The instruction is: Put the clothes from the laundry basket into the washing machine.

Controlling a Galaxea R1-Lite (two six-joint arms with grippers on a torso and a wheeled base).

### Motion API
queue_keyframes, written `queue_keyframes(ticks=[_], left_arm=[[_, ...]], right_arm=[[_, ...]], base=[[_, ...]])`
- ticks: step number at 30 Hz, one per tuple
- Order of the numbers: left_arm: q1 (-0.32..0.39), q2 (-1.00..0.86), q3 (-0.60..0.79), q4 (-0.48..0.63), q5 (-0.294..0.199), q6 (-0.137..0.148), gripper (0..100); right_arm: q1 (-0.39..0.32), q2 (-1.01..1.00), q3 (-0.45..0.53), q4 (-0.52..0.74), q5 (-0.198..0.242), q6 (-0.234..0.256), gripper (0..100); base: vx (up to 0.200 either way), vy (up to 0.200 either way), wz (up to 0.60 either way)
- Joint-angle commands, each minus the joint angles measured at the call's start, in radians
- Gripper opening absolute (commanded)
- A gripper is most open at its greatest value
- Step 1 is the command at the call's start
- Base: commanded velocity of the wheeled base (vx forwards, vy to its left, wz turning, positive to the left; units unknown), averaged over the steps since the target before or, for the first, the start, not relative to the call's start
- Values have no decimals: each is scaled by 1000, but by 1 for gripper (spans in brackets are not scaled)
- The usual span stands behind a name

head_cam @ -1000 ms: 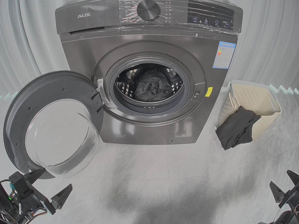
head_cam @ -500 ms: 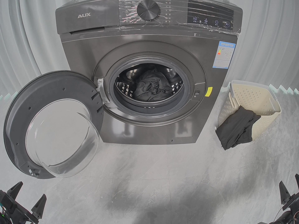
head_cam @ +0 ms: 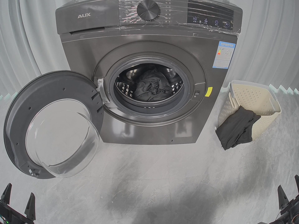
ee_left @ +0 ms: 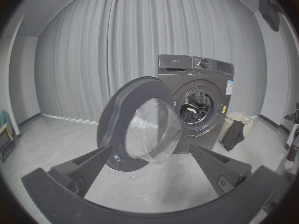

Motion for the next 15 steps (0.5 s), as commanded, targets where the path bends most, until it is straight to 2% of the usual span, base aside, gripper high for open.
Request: queue_keyframes(ticks=[1,4,9,15], left_arm=[[0,-35,15,41,-109,-38,100],[0,-35,15,41,-103,-16,100],[0,-35,15,41,-97,-32,100],[0,-35,15,41,-96,-32,100]], right_arm=[[-6,-24,16,15,46,-39,100],[-6,-24,13,20,47,-37,100],[-4,-24,18,12,41,-27,100],[-6,-24,18,12,41,-34,100]], base=[[0,0,0],[0,0,0],[0,0,0],[0,-200,0]])
